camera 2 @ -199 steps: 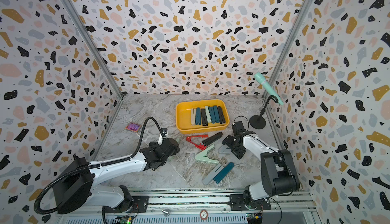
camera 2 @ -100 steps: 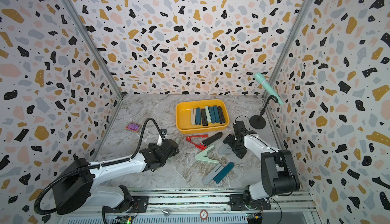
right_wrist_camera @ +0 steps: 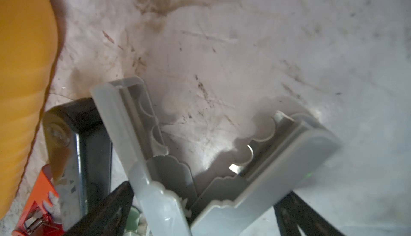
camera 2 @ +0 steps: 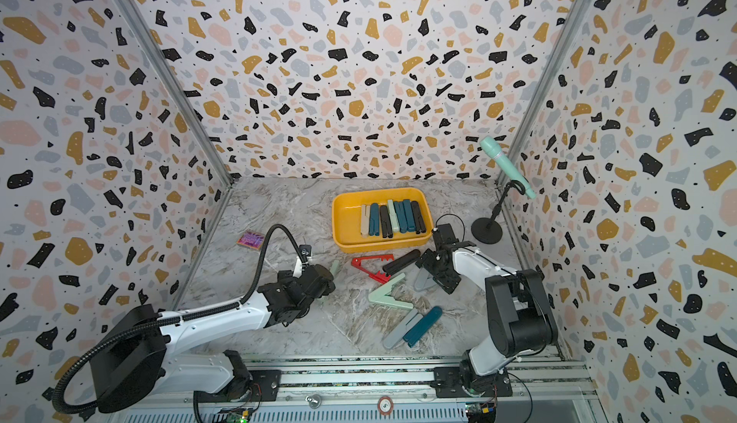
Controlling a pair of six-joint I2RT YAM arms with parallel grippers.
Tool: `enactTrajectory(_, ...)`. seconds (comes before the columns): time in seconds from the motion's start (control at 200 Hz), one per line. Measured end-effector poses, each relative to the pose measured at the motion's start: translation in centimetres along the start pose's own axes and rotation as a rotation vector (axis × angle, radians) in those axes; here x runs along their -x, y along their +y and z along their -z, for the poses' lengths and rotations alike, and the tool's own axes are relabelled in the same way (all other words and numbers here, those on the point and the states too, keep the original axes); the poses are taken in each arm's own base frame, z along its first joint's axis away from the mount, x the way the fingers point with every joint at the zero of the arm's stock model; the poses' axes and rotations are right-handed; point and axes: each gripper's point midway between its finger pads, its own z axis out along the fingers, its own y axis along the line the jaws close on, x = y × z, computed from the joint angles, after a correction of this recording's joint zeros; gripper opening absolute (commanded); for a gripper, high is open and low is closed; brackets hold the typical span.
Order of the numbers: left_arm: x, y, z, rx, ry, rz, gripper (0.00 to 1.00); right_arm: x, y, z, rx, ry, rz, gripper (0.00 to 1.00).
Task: Put the pruning pliers into the storage box
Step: Pick up the pruning pliers from the center of the board.
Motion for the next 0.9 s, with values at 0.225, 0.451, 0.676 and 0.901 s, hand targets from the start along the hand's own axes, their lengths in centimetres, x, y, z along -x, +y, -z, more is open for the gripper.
enactTrajectory(0.225,-0.4,0.8,0.2,0.014,-0.007,0.014,0.98,1.4,-0.5,-0.6,-0.032,-0.023,0.042,0.59)
enactTrajectory(0.451,0.0,1.1,0.6,0.015,-0.023,0.036,0.99,2.6,-0.7,-0.9,-0.023,-0.057,0.117,0.13)
enactTrajectory(0.676,0.4,1.4,0.7,0.025,-0.040,0.051,0.99,3.0,-0.9,-0.7,-0.012,-0.078,0.187,0.00)
enactTrajectory(0.901,0.9,2.2,0.7,0.038,-0.051,0.089,1.00,3.8,-1.4,1.1,-0.075,-0.155,0.284,0.00)
